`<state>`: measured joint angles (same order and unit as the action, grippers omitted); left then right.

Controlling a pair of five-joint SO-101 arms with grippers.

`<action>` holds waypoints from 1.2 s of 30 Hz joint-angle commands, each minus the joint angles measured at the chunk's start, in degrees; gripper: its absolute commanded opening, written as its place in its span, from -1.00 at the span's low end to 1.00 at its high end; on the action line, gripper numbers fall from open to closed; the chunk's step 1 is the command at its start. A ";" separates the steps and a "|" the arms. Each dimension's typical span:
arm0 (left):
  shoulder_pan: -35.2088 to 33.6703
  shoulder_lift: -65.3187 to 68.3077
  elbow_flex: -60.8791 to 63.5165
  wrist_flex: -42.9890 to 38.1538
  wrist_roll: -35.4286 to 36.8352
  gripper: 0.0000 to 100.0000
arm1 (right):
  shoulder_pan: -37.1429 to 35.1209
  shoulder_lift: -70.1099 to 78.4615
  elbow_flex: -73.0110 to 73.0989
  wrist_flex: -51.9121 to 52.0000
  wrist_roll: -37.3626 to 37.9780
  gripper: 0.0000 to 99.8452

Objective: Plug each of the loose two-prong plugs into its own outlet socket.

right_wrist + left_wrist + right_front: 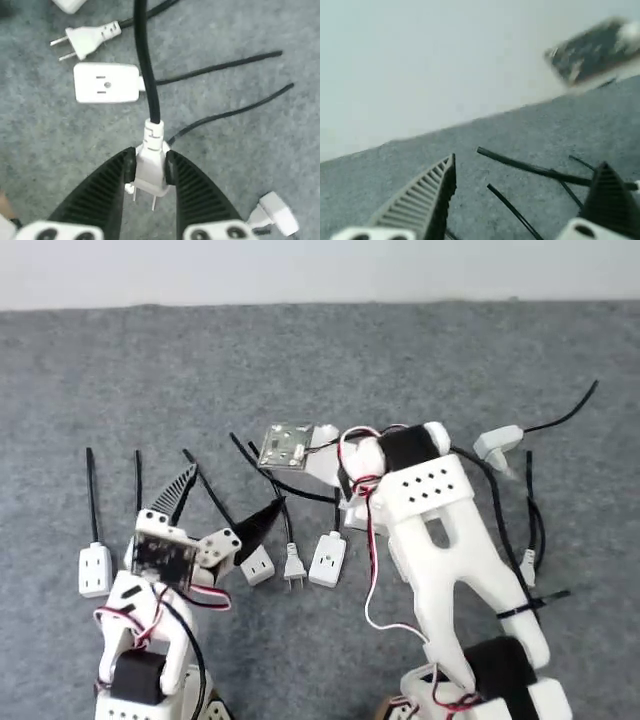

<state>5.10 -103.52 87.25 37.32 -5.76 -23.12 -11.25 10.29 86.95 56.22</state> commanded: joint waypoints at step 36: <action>12.04 -0.88 -8.66 -2.29 0.00 -0.18 | -18.24 -3.03 -47.82 14.64 -9.58 -0.98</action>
<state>17.32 -103.52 75.91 39.78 -5.23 -39.21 -11.34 -30.86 98.73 47.87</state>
